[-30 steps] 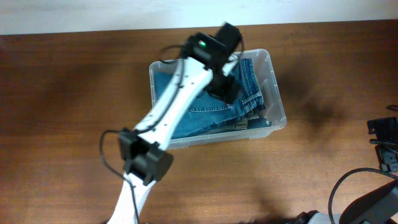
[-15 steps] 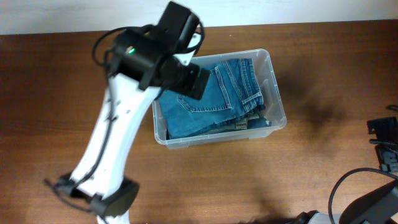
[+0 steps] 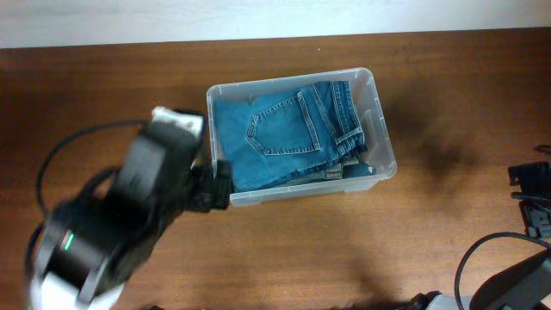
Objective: Pack container
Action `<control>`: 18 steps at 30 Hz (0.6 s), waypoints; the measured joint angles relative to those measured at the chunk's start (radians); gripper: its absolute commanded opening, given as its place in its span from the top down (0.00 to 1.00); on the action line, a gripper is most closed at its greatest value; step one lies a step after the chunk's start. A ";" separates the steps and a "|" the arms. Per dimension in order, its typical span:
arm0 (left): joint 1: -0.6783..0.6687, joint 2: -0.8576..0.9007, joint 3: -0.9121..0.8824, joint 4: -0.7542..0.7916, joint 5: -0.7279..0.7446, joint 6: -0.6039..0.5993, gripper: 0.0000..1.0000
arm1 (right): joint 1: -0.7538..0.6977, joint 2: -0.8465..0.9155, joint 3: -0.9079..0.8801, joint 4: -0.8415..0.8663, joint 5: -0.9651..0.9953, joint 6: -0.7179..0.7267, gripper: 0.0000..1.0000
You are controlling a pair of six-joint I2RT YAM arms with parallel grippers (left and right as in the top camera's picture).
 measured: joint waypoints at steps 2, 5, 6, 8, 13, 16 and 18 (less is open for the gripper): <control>0.000 -0.133 -0.124 0.115 -0.007 -0.010 0.01 | 0.000 0.000 0.000 -0.001 0.000 0.000 0.02; 0.000 -0.245 -0.262 0.228 -0.009 -0.017 0.01 | 0.000 0.000 0.000 0.000 0.000 0.000 0.02; 0.000 -0.280 -0.320 0.237 -0.009 -0.018 0.01 | 0.000 0.000 0.000 0.000 -0.001 0.000 0.02; 0.000 -0.293 -0.353 0.239 0.005 -0.018 0.01 | 0.000 0.000 0.000 0.000 0.000 0.000 0.02; 0.000 -0.290 -0.379 0.218 0.054 -0.020 0.01 | 0.000 0.000 0.000 0.000 -0.001 0.000 0.02; 0.000 -0.289 -0.379 0.201 0.060 0.003 0.01 | 0.000 0.000 0.000 0.000 -0.001 0.000 0.02; 0.000 -0.285 -0.379 0.195 0.063 0.029 0.01 | 0.000 0.000 0.000 0.000 0.000 0.000 0.02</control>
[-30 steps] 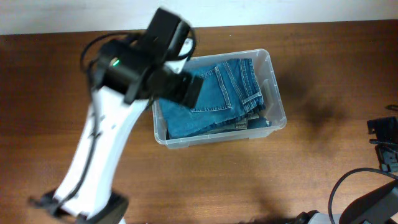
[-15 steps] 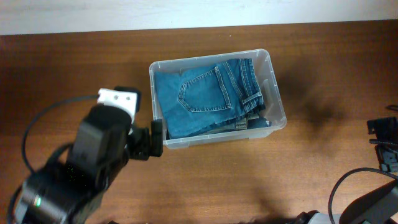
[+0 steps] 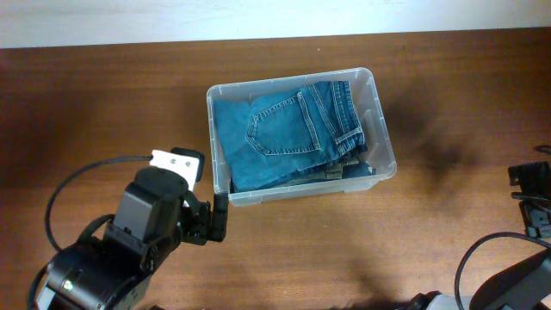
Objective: Pack container
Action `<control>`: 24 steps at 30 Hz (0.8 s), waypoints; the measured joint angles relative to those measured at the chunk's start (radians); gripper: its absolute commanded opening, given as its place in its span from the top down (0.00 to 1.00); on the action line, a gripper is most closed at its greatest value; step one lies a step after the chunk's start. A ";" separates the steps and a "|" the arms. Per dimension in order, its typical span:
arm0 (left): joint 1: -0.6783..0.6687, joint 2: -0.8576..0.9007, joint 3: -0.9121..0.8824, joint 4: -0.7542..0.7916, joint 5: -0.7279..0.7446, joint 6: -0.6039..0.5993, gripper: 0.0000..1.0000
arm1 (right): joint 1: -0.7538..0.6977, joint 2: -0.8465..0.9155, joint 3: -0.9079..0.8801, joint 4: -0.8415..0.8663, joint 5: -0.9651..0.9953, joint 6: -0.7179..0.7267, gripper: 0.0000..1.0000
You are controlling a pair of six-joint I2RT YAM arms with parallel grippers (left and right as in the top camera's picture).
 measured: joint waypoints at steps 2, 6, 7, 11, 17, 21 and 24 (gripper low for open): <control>0.000 0.006 -0.001 0.000 0.001 0.039 0.01 | 0.000 0.000 0.000 0.000 0.000 -0.001 0.02; 0.000 0.015 -0.008 -0.002 0.003 0.072 0.01 | 0.000 0.000 0.000 0.000 0.000 0.000 0.02; 0.000 0.018 -0.009 -0.001 0.003 0.078 0.01 | 0.000 0.000 0.000 0.000 0.000 0.000 0.02; 0.000 0.015 -0.041 0.063 0.010 0.143 0.01 | 0.000 0.000 0.000 0.000 0.000 0.000 0.02; 0.041 -0.092 -0.237 0.321 0.024 0.225 0.01 | 0.000 0.000 0.000 0.000 0.000 0.000 0.02; 0.131 -0.207 -0.452 0.578 0.039 0.243 0.01 | 0.000 0.000 0.000 0.000 0.000 0.000 0.02; 0.208 -0.293 -0.616 0.765 0.054 0.250 0.01 | 0.000 0.000 0.000 0.000 0.000 0.000 0.02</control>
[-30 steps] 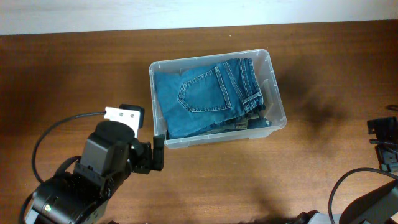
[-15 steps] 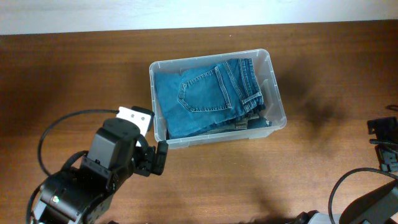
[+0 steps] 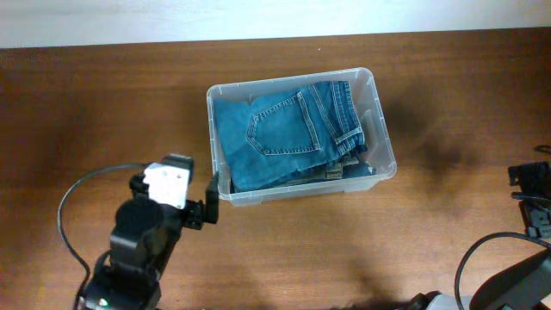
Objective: Pack container
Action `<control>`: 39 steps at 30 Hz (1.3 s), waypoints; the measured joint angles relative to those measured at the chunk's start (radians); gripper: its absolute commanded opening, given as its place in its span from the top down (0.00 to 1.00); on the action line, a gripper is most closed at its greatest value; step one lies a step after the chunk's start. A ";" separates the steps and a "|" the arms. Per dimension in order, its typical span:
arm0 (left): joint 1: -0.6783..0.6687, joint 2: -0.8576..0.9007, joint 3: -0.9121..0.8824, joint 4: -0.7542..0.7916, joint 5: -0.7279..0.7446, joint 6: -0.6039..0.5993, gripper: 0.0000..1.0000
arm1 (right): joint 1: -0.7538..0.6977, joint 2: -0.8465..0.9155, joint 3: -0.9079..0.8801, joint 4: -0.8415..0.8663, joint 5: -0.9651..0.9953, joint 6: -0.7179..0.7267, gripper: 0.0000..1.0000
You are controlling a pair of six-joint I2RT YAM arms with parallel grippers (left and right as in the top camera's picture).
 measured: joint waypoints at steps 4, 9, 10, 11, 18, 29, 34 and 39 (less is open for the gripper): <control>0.079 -0.119 -0.182 0.196 0.024 0.004 0.01 | 0.000 0.000 0.000 0.000 0.000 0.000 0.02; 0.120 -0.254 -0.320 0.341 0.041 0.021 0.01 | 0.000 0.000 0.000 0.000 0.000 0.000 0.02; 0.122 -0.280 -0.341 0.359 0.044 0.031 0.01 | 0.000 0.000 0.000 0.000 0.000 0.000 0.02; 0.124 -0.303 -0.356 0.367 0.045 0.042 0.01 | 0.000 0.000 0.000 0.000 0.000 0.000 0.02; 0.182 -0.450 -0.429 0.377 0.095 0.105 0.01 | 0.000 0.000 0.000 0.000 0.000 0.000 0.02; 0.283 -0.578 -0.525 0.481 0.163 0.131 0.01 | 0.000 0.000 0.000 0.000 0.000 0.000 0.01; 0.289 -0.624 -0.582 0.587 0.171 0.132 0.01 | 0.000 0.000 0.000 0.000 0.000 0.000 0.02; 0.289 -0.646 -0.634 0.617 0.175 0.154 0.01 | 0.000 0.000 0.000 0.000 0.000 0.000 0.02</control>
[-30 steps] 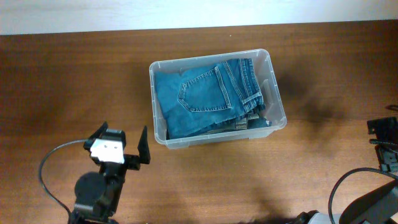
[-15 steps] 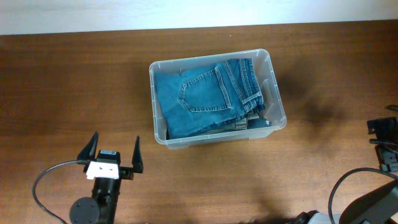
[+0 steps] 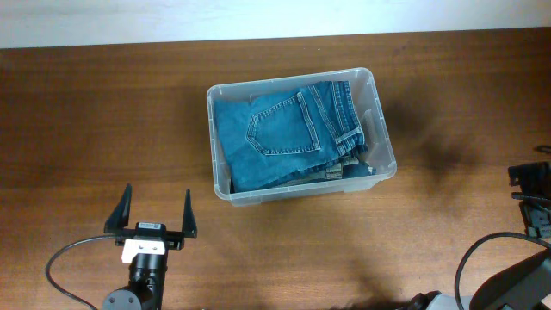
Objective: Pack container
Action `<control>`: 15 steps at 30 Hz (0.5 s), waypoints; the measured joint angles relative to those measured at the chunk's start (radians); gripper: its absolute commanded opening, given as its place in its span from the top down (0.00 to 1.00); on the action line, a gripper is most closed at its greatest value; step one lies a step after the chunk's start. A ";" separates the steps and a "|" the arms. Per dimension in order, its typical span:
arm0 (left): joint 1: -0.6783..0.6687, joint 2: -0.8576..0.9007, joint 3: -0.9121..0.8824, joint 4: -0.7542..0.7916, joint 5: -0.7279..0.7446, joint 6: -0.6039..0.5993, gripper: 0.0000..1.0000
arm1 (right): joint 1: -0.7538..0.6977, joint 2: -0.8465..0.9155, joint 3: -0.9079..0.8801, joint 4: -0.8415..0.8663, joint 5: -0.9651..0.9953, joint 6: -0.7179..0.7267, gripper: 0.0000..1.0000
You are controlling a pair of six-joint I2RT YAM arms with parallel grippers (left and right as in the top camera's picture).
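Observation:
A clear plastic container [image 3: 386, 138] stands at the middle of the wooden table. Folded blue jeans [image 3: 284, 133] lie inside and fill most of it, back pocket up. My left gripper [image 3: 157, 191] is open with nothing between its fingers. It sits over bare table near the front edge, to the front left of the container and apart from it, fingers pointing toward the far side. Part of my right gripper [image 3: 529, 200] shows at the right edge as dark pieces, its jaws unreadable.
A black cable [image 3: 65, 263] loops on the table beside the left arm. Another cable [image 3: 482, 254] curves at the front right. The wooden table [image 3: 103, 112] ends at a white wall along the far side.
My left gripper was close to the container's front left corner. It now sits farther toward the front edge, wide open and level. The jeans and the container have not moved.
My left arm first stood against the container's left wall near its front corner. At each later moment it was farther back toward the front left of the table. It now sits clear of the container, open. The jeans stayed folded inside throughout.

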 measured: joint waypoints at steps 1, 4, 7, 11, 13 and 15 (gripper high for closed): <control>0.000 0.000 -0.008 0.011 0.000 0.007 0.01 | 0.000 0.000 0.000 0.000 0.000 0.000 0.02; 0.001 -0.001 -0.030 0.024 0.003 0.035 0.01 | 0.000 0.000 0.000 0.000 0.000 0.000 0.02; 0.011 -0.001 -0.054 0.009 0.009 0.053 0.01 | 0.000 0.000 0.000 0.000 0.000 0.000 0.02; 0.048 -0.001 -0.061 -0.010 0.047 0.072 0.01 | 0.000 0.000 0.000 0.000 0.000 0.000 0.02; 0.069 -0.002 -0.061 -0.042 0.063 0.080 0.01 | 0.000 0.000 0.000 0.000 0.000 0.000 0.02; 0.080 -0.002 -0.062 -0.090 0.074 0.085 0.01 | 0.000 0.000 0.000 0.000 0.000 0.000 0.02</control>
